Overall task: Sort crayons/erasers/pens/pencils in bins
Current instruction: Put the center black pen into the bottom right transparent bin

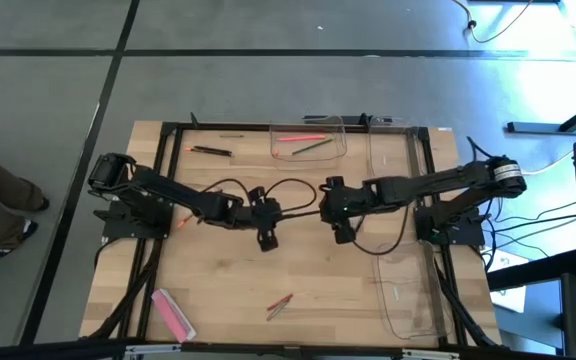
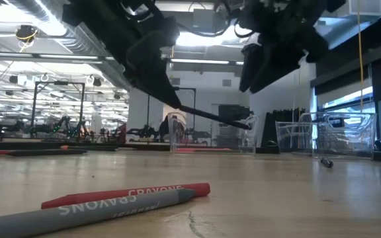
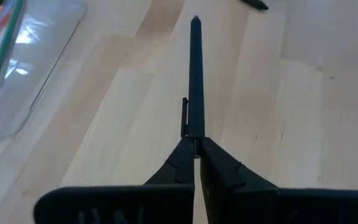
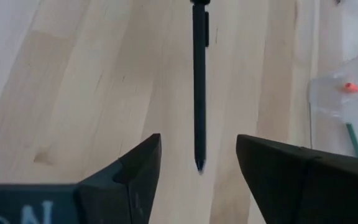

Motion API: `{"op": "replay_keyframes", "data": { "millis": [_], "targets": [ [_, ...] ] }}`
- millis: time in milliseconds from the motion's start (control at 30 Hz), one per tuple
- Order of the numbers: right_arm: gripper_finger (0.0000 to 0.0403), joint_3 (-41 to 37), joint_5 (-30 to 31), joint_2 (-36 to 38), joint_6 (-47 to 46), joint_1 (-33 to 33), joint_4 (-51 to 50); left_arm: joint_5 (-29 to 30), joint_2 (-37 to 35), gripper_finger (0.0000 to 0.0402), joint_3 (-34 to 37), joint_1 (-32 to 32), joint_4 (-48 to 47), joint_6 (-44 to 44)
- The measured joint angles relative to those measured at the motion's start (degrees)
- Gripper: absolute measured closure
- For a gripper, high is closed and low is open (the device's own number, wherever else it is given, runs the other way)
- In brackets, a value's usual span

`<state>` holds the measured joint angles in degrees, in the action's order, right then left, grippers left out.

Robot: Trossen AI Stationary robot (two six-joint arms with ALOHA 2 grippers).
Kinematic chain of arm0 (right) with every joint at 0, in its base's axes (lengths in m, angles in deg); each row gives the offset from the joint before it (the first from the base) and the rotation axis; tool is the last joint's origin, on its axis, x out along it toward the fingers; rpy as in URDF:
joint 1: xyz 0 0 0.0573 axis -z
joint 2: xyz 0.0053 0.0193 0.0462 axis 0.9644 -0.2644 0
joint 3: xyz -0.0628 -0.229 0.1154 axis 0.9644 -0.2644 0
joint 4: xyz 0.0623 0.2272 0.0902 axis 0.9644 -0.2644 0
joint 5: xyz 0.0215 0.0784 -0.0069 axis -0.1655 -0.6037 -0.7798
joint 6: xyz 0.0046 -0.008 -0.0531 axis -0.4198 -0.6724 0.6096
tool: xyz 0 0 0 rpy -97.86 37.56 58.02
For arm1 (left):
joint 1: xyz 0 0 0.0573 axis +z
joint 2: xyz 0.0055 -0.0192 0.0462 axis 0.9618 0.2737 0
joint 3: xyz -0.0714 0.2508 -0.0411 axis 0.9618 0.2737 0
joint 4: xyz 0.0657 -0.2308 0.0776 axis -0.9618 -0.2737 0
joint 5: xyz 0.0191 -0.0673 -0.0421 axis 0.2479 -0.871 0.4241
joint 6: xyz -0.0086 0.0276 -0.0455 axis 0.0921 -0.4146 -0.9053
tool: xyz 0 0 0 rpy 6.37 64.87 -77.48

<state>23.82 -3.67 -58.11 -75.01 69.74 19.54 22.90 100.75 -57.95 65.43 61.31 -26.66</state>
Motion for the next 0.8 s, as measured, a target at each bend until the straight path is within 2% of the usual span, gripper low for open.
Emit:
{"op": "replay_keyframes", "data": {
  "millis": [167, 400, 633, 800],
  "targets": [
    [0.0192, 0.0, 0.3, -3.4, 0.0, 0.0, 4.0, 0.1, 0.0, 0.0401, -1.3, 0.0, -0.6, 1.2],
    [0.0192, 0.0, 6.9, -6.8, -0.1, 0.3, 6.3, 0.1, 0.0, 0.0401, -1.5, 0.0, -0.3, 1.4],
    [0.0192, 0.0, 2.7, -8.9, -0.4, 1.8, 8.6, 0.6, 0.0, 0.0401, -1.4, 0.0, -0.4, 1.4],
    [0.0192, 0.0, 2.5, -10.2, -0.3, 2.6, 9.0, 0.6, 0.0, 0.0401, -1.4, 0.0, -0.3, 1.4]
  ]
}}
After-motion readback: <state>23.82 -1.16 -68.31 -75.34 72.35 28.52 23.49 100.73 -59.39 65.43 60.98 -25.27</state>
